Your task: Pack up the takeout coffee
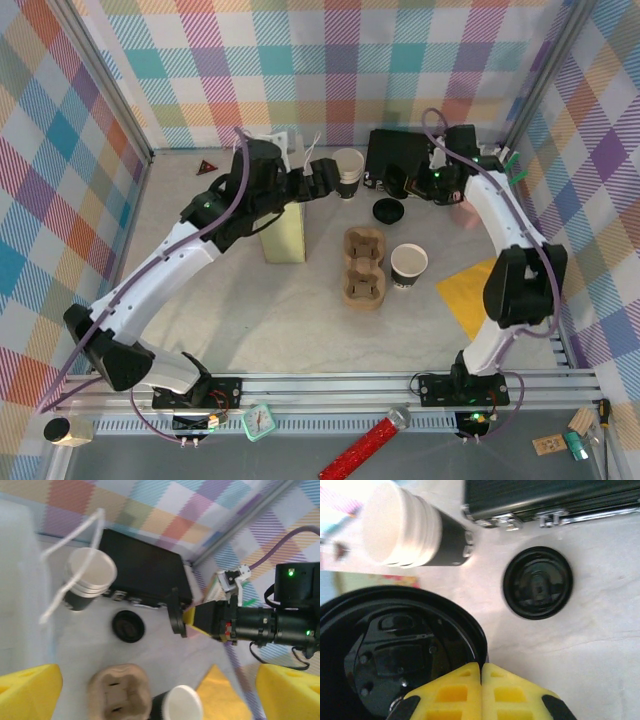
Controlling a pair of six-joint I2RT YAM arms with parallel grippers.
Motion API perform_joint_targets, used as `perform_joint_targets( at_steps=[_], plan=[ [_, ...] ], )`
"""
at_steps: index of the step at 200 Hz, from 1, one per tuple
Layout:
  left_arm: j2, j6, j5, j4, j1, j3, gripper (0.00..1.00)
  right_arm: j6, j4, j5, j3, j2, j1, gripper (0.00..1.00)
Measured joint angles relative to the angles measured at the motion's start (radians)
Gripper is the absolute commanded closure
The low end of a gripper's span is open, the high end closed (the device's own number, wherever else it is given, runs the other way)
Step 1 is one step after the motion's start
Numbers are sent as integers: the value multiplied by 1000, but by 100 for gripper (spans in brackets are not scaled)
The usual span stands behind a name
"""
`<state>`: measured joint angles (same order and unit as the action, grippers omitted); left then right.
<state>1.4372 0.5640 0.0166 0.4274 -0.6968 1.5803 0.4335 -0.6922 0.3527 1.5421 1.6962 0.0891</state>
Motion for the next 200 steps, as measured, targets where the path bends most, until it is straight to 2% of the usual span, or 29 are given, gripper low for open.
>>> perform_joint_targets(
  at_steps=[55,103,148,200],
  plan=[
    [168,221,-209,-233,-11,53,16,124,209,303,-184,-267,-85,100],
    [262,394,-347,-431,-16,66,24,273,423,505,-272,-376,-119,100],
    [272,524,-436,-623,-16,59,23,408,599,588,-320,-394,-119,100],
    [290,623,-480,-747,-38,36,20,473,670,610,-332,-394,-119,100]
  ],
)
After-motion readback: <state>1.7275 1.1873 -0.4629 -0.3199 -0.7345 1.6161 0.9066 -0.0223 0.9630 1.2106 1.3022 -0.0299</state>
